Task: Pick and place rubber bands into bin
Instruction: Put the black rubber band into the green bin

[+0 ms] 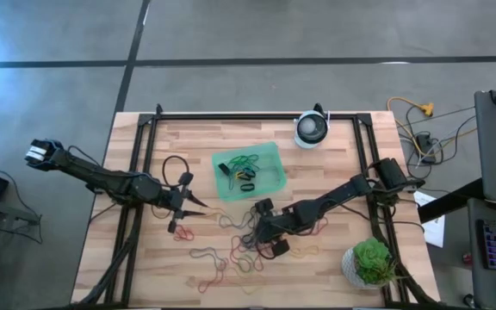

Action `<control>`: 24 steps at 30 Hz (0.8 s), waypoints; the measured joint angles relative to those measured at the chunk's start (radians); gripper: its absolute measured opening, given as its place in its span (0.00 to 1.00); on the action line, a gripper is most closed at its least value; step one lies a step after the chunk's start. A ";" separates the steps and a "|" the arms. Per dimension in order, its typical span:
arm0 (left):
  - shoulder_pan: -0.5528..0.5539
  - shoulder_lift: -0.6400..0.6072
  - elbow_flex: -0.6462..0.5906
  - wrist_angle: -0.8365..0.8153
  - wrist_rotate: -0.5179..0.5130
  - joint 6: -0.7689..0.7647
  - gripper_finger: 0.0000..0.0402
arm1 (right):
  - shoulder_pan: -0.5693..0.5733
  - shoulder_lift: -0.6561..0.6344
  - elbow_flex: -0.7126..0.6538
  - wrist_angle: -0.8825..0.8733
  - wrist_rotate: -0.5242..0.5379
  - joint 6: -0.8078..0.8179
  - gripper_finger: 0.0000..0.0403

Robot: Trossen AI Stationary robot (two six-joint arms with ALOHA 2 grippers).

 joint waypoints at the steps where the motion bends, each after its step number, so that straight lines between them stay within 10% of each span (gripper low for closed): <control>1: 0.000 0.000 0.000 -0.001 0.000 0.000 0.23 | 0.000 0.000 0.000 0.000 0.000 0.000 0.18; 24: 0.000 0.000 0.000 0.000 0.000 0.000 0.23 | -0.007 -0.022 -0.010 0.012 -0.002 -0.004 0.28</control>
